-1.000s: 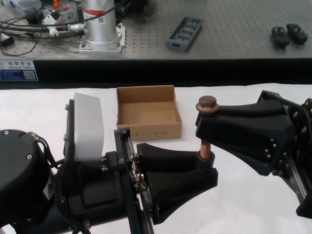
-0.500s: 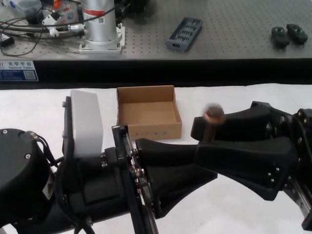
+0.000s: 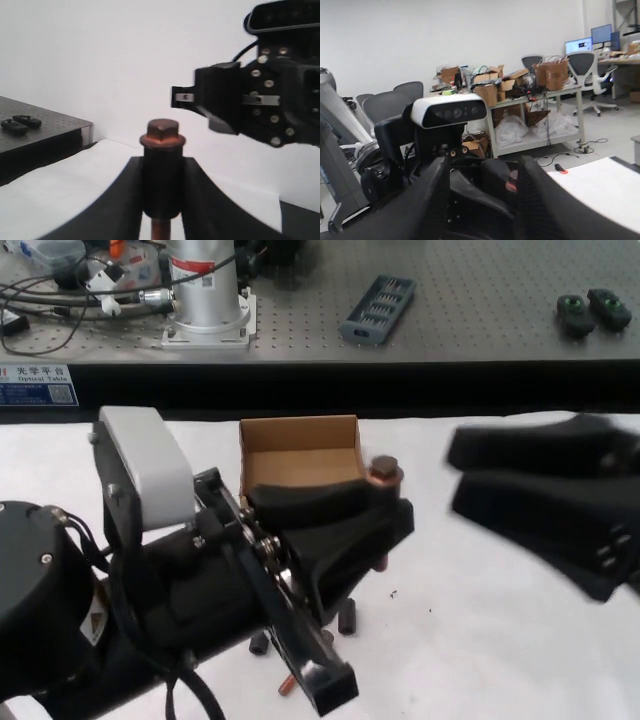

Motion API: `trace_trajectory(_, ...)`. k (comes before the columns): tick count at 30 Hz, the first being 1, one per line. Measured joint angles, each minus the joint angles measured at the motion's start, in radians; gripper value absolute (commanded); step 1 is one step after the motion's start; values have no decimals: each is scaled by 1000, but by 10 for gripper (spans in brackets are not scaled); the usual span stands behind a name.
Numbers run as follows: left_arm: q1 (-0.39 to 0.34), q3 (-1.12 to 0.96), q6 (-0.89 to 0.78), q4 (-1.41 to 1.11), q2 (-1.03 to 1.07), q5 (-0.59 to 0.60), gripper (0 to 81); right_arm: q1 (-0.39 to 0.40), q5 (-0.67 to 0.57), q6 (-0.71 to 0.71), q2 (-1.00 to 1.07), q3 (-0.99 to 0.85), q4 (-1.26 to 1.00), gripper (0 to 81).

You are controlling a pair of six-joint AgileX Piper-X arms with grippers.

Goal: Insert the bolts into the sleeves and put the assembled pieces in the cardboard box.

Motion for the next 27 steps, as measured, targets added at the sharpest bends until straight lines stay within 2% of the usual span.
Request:
trace_trajectory(6, 5, -58, -27, 85, 0, -55, 6, -93, -5, 0, -79, 0, 110, 316)
trace_trajectory(8, 17, -100, -29, 160, 0, -65, 6, -120, -4, 0, -108, 0, 130, 237)
trace_trajectory(12, 68, -248, -33, 492, 1, -88, 6, -175, -7, 2, -153, 0, 220, 11)
trace_trajectory(13, 87, -294, -33, 608, 1, -111, 6, -175, -7, 2, -155, 0, 225, 39)
trace_trajectory(15, 121, -382, -16, 818, 6, -158, 6, -204, -21, 2, -165, 0, 304, 37)
trace_trajectory(19, 180, -488, 12, 978, 32, -179, 6, -221, -33, -12, -165, 0, 380, 37)
trace_trajectory(24, 265, -624, 5, 1099, 124, -151, 6, -228, -30, -211, -165, 0, 572, 37)
trace_trajectory(26, 286, -676, -6, 1154, 180, -130, 6, -228, 5, -281, -169, 0, 611, 37)
trace_trajectory(27, 293, -697, -10, 1178, 241, -125, 6, -228, 64, -349, -179, 0, 694, 37)
